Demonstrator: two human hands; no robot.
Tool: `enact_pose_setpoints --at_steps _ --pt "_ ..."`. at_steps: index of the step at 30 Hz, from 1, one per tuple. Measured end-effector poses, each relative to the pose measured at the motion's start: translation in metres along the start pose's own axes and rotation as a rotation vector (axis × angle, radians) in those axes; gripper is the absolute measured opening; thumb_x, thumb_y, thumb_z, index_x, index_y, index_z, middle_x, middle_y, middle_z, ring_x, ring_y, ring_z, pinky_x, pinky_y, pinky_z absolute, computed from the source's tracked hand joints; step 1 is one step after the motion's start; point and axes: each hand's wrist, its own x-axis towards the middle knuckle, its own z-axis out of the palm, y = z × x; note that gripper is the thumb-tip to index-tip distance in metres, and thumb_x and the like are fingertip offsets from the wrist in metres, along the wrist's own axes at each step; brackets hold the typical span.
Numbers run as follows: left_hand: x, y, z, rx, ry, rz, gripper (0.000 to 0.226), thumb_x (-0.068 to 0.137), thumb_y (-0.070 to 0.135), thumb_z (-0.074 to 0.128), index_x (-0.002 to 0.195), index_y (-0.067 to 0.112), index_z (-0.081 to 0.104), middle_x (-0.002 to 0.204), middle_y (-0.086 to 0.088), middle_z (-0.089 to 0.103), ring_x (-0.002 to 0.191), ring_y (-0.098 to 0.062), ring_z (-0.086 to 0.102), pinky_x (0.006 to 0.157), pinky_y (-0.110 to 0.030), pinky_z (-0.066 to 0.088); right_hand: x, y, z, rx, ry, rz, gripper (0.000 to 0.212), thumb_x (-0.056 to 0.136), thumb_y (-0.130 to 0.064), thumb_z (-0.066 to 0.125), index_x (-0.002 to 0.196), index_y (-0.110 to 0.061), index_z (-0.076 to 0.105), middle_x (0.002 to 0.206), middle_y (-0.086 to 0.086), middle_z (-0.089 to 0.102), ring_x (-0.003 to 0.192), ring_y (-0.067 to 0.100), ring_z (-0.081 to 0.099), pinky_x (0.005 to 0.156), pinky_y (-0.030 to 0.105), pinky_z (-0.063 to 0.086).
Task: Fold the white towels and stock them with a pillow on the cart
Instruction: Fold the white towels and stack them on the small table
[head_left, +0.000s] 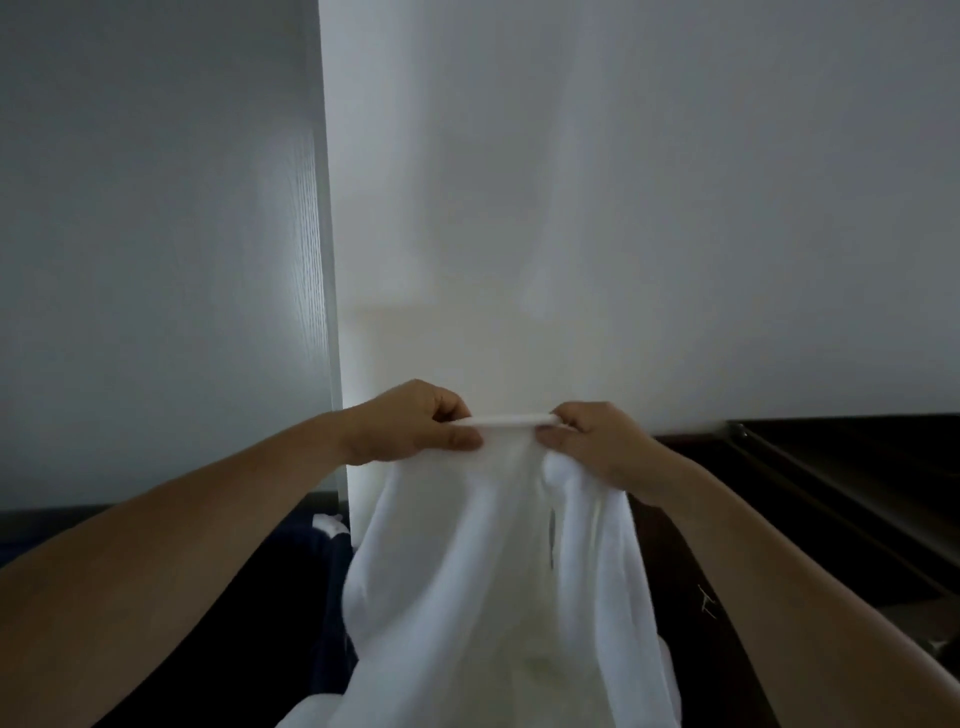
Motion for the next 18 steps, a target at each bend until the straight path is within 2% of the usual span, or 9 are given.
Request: enact_pose_setpoints --at_steps 3,5,6,8,10,12,15,17,18 --pt "-0.009 -0.021 -0.015 -0.087 0.082 -0.076 0.023 0.085 0.035 0.076 0.081 0.014 0.068 0.061 0.009 0.061 0.053 -0.006 0.053 0.049 -0.019 0.042 0.002 0.024 -0.024 0.062 0.161 0.103 0.033 0.096 -0.03 0.063 0.069 -0.012 0.058 0.062 -0.003 0.054 0.058 0.012 0.05 0.055 0.028 0.038" --pt "-0.012 -0.029 -0.019 -0.242 0.134 -0.077 0.035 0.081 0.037 0.077 0.08 0.006 0.061 0.057 0.006 0.05 0.048 -0.009 0.042 0.046 -0.019 0.036 0.003 0.034 -0.028 0.097 0.168 0.15 0.034 0.096 -0.03 0.063 0.067 -0.014 0.056 0.062 -0.003 0.054 0.059 0.015 0.05 0.056 0.029 0.038" --pt "-0.012 -0.03 -0.018 -0.315 0.165 -0.064 0.038 0.078 0.04 0.077 0.081 0.006 0.061 0.059 0.004 0.051 0.05 -0.011 0.044 0.048 -0.019 0.038 0.003 0.036 -0.026 0.093 0.146 0.164 0.034 0.096 -0.031 0.063 0.067 -0.014 0.056 0.063 -0.002 0.055 0.06 0.016 0.051 0.057 0.029 0.039" --pt "-0.01 -0.027 -0.012 -0.456 0.194 -0.04 0.037 0.078 0.042 0.074 0.09 0.007 0.068 0.077 -0.001 0.069 0.066 -0.016 0.062 0.058 -0.02 0.049 0.004 0.038 -0.018 0.079 0.091 0.187 0.033 0.095 -0.033 0.063 0.069 -0.014 0.056 0.065 -0.002 0.057 0.061 0.016 0.053 0.057 0.029 0.041" --pt "-0.005 -0.025 -0.003 -0.628 0.178 -0.076 0.029 0.088 0.033 0.07 0.104 0.009 0.07 0.102 -0.007 0.075 0.091 -0.022 0.071 0.075 -0.027 0.058 0.006 0.038 -0.01 0.125 0.087 0.201 0.027 0.095 -0.035 0.063 0.076 -0.016 0.063 0.073 -0.004 0.063 0.068 0.015 0.058 0.06 0.027 0.044" --pt "-0.001 -0.023 0.004 -0.736 0.155 -0.142 0.02 0.094 0.024 0.066 0.103 0.007 0.071 0.104 -0.013 0.074 0.093 -0.025 0.072 0.08 -0.034 0.059 0.009 0.038 -0.007 0.223 0.185 0.249 0.017 0.096 -0.033 0.063 0.097 -0.018 0.07 0.097 -0.001 0.068 0.088 0.016 0.062 0.072 0.027 0.046" --pt "0.003 -0.016 0.016 -0.668 0.225 -0.252 0.02 0.095 0.02 0.065 0.089 0.002 0.07 0.094 -0.013 0.071 0.081 -0.027 0.068 0.075 -0.036 0.054 0.01 0.029 -0.003 0.277 0.343 0.351 0.035 0.096 -0.029 0.063 0.126 -0.01 0.062 0.116 0.002 0.06 0.1 0.02 0.059 0.082 0.031 0.047" --pt "0.007 -0.007 0.032 -0.538 0.33 -0.275 0.024 0.097 0.021 0.063 0.089 -0.002 0.064 0.081 -0.013 0.059 0.07 -0.024 0.055 0.065 -0.034 0.043 0.008 0.015 0.009 0.304 0.322 0.339 0.037 0.093 -0.022 0.069 0.126 -0.006 0.062 0.111 0.008 0.067 0.093 0.025 0.065 0.085 0.039 0.054" --pt "0.009 -0.001 0.042 -0.439 0.365 -0.257 0.024 0.098 0.021 0.061 0.083 0.001 0.061 0.073 -0.012 0.05 0.063 -0.021 0.046 0.06 -0.031 0.038 0.005 0.006 0.018 0.32 0.309 0.323 0.036 0.09 -0.02 0.071 0.122 -0.006 0.064 0.102 0.01 0.071 0.08 0.024 0.068 0.081 0.04 0.057"
